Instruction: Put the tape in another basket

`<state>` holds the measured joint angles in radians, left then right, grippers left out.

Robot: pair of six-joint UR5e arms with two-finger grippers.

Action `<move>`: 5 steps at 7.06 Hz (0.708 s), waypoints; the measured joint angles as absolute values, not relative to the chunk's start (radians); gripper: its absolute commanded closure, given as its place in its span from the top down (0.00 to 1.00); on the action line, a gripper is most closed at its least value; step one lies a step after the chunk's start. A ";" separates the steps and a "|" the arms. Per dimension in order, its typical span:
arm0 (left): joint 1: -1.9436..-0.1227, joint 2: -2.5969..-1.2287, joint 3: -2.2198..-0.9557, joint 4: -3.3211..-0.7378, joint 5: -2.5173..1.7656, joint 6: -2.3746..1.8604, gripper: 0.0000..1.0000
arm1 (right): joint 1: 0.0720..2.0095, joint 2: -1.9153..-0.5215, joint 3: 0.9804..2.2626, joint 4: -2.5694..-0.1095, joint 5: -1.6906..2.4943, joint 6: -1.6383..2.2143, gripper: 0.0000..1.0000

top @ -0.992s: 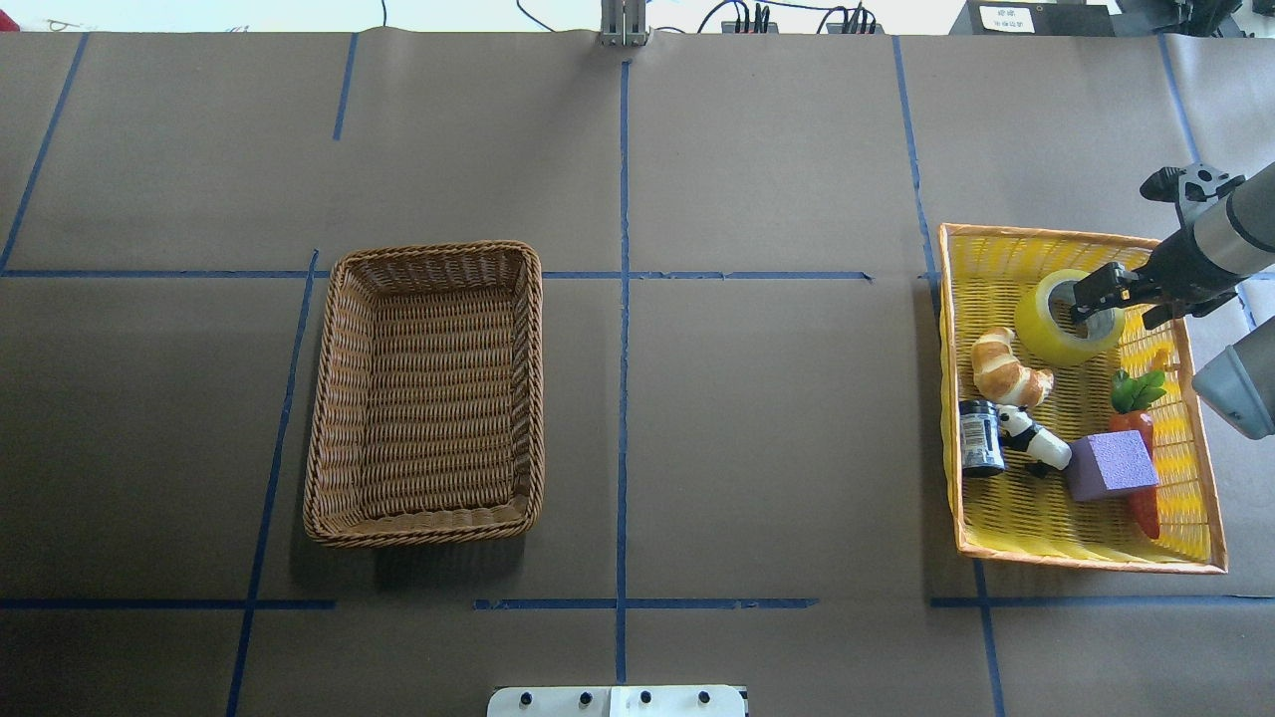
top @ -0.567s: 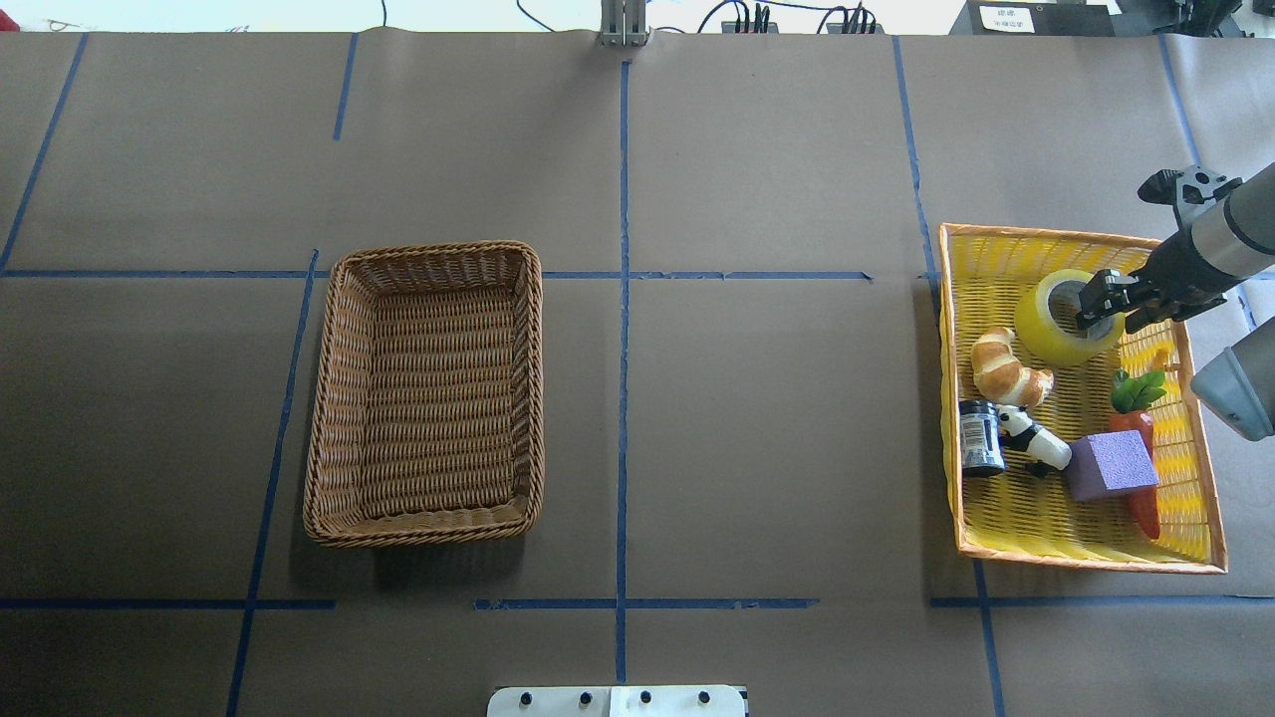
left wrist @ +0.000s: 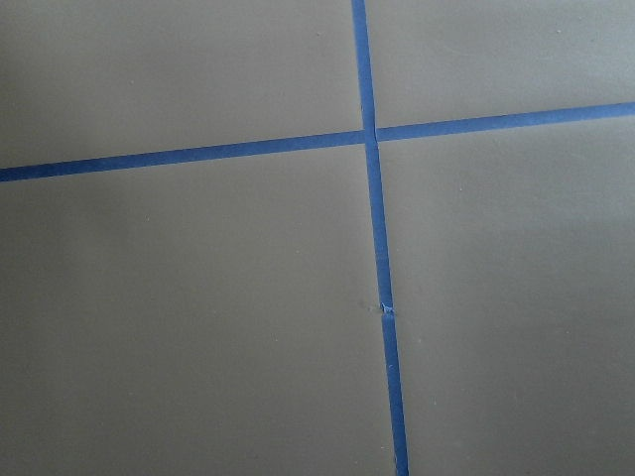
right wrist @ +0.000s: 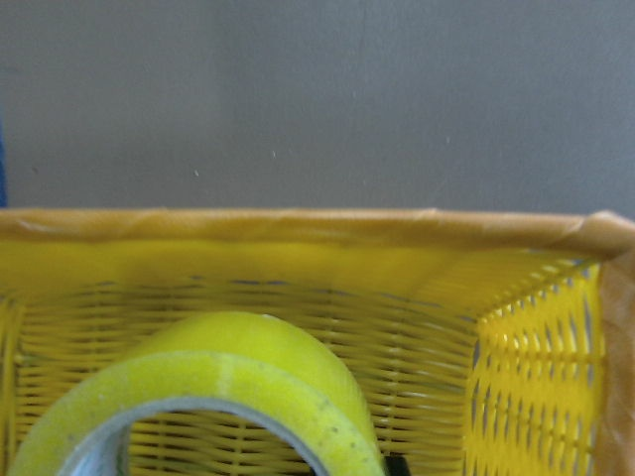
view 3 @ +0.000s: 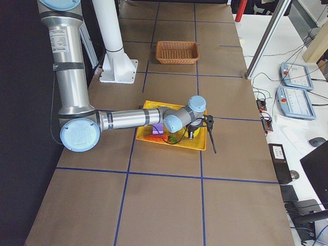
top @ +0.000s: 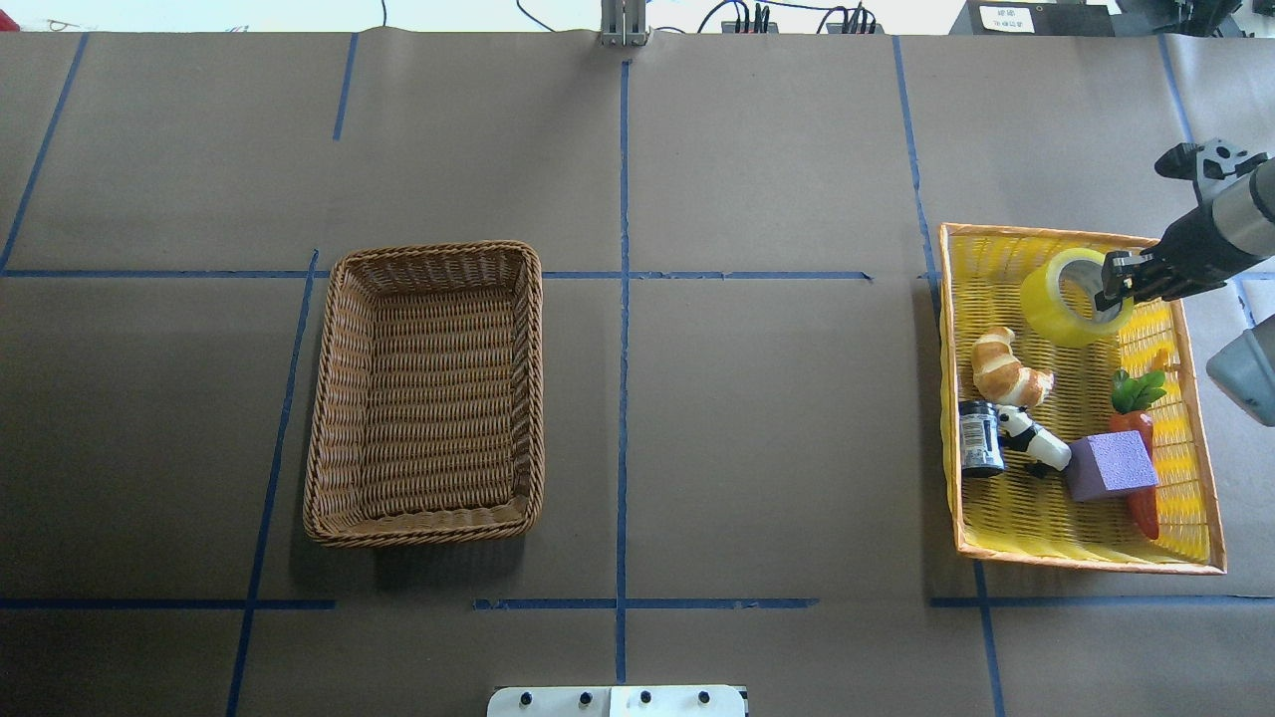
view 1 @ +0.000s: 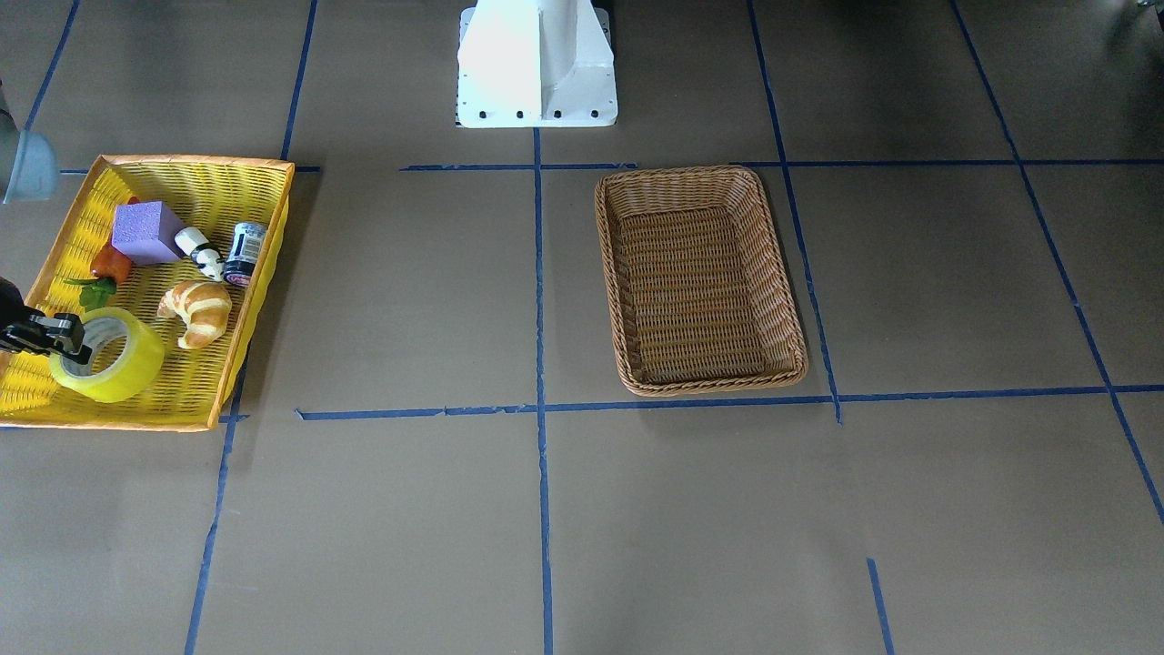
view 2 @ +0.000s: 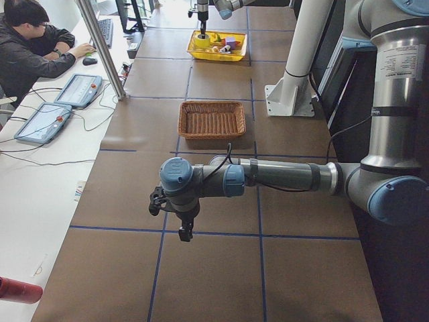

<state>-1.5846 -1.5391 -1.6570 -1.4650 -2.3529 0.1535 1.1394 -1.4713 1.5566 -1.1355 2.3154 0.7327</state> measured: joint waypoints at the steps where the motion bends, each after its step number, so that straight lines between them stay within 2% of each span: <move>1: -1.585 -1.542 -1.657 -1.465 -2.353 0.154 1.00 | 1.197 -1.476 1.604 -1.141 2.353 0.733 0.00; 3: -1.584 -1.552 -1.662 -1.468 -2.353 0.151 1.00 | 1.258 -1.458 1.665 -1.143 2.431 0.782 0.00; 5: -1.571 -1.581 -1.666 -1.532 -2.352 0.114 1.00 | 1.221 -1.374 1.702 -1.135 2.449 1.013 0.00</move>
<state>-1.5706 -1.5811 -1.6660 -1.5325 -2.3518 0.1142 1.2213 -1.3743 1.7024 -1.1353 2.4492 1.0128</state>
